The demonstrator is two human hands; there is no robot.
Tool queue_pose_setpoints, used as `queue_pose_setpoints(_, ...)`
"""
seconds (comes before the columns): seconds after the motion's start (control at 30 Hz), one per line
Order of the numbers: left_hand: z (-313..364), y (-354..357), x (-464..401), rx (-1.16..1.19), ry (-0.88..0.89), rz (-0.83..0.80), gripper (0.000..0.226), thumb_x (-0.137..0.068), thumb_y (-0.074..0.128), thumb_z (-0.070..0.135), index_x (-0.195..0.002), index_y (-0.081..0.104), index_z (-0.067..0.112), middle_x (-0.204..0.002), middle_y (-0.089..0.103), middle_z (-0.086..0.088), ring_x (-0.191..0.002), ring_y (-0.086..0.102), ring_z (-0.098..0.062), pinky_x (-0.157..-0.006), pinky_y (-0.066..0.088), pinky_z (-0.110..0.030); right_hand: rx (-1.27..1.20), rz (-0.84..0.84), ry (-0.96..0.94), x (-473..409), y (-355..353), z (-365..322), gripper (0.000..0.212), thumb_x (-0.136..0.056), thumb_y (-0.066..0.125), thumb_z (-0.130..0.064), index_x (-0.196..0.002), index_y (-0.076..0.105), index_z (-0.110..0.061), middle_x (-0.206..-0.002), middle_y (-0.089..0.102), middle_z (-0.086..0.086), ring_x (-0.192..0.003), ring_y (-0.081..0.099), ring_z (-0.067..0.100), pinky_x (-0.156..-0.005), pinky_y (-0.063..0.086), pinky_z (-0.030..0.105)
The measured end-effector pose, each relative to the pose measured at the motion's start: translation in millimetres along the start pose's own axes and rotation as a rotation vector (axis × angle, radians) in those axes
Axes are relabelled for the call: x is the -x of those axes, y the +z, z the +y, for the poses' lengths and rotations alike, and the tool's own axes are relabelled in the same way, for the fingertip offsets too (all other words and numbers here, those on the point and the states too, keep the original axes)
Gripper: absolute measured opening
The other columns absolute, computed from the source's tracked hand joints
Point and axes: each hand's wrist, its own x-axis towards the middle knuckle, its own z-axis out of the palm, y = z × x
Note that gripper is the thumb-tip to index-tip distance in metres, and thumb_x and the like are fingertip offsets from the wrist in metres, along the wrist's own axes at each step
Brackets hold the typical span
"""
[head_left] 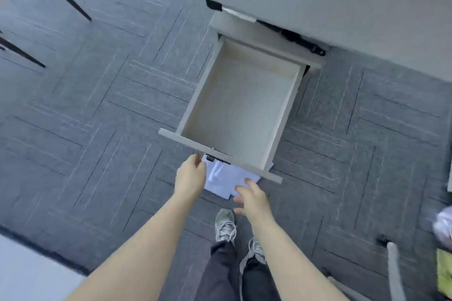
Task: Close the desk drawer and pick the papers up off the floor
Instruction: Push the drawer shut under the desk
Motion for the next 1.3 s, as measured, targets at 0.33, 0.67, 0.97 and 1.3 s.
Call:
queue_pose_setpoints(0.33,-0.3,38.6,-29.9,-0.203,0.033,0.164,0.029,-0.089,0.042,0.030,-0.083,0.061,0.009,-0.088,0.070,-0.019,-0.070,0.048,-0.034,-0.063,0.040,-0.036,-0.578,0.118,0.007,-38.7,-4.6,-8.4,0.019,-0.095,0.047,-0.005,-0.112,0.057,-0.005,-0.115,0.060,0.014,-0.102,0.062,0.031,-0.071,0.053,0.036)
queue_pose_setpoints(0.67,71.9,46.2,-82.2,-0.363,0.213,0.182,0.036,-0.094,0.042,0.037,-0.091,0.063,0.008,-0.094,0.071,-0.016,-0.084,0.062,-0.040,-0.064,0.039,-0.036,-0.483,0.090,-0.054,-85.3,-39.9,-82.9,0.022,-0.095,0.042,-0.003,-0.113,0.054,-0.005,-0.127,0.061,0.023,-0.100,0.063,0.032,-0.077,0.054,0.039)
queue_pose_setpoints(0.97,169.3,67.7,-152.7,-0.439,0.297,0.286,0.038,-0.096,0.041,0.039,-0.096,0.062,0.008,-0.096,0.071,-0.017,-0.087,0.064,-0.040,-0.063,0.038,-0.034,-0.318,0.028,-0.136,-138.0,-84.9,-187.3,0.024,-0.095,0.040,-0.002,-0.092,0.058,-0.019,-0.109,0.059,0.010,-0.094,0.059,0.023,-0.075,0.054,0.035)
queue_pose_setpoints(1.3,243.8,81.6,-206.9,-0.506,0.366,0.363,0.035,-0.097,0.041,0.037,-0.104,0.063,0.010,-0.099,0.071,-0.017,-0.089,0.065,-0.040,-0.062,0.036,-0.034,-0.280,0.040,-0.171,-192.5,-111.4,-255.1,0.026,-0.093,0.046,-0.006,-0.118,0.051,-0.013,-0.120,0.058,0.008,-0.098,0.060,0.019,-0.083,0.054,0.039)
